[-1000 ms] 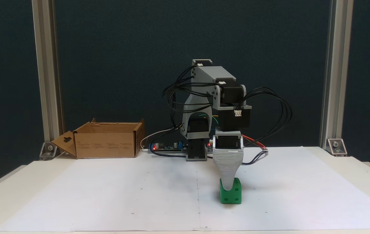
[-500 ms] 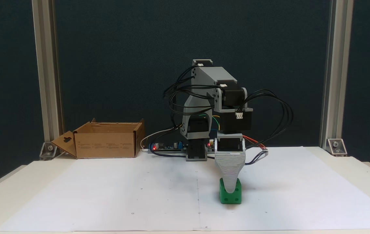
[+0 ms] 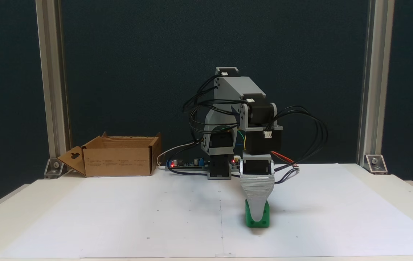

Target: Grasp a green dice and put it in the bin.

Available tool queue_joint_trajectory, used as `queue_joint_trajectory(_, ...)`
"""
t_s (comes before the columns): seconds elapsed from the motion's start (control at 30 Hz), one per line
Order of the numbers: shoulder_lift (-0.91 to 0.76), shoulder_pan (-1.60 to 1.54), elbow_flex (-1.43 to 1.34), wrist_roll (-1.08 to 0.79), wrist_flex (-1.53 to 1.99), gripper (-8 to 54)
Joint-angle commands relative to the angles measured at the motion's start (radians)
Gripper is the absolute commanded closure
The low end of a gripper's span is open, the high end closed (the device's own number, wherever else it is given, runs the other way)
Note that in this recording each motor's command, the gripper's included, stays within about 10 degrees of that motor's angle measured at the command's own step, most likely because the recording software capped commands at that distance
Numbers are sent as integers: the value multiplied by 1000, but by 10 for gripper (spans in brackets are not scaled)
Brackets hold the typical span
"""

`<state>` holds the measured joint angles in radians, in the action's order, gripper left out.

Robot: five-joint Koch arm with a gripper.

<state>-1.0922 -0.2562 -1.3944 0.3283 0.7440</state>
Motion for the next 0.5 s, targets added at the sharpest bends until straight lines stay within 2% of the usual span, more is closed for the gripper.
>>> queue_joint_trajectory(0.0,-5,-9,12,55,-8,25)
queue_joint_trajectory(0.47,23,-9,11,54,-11,43)
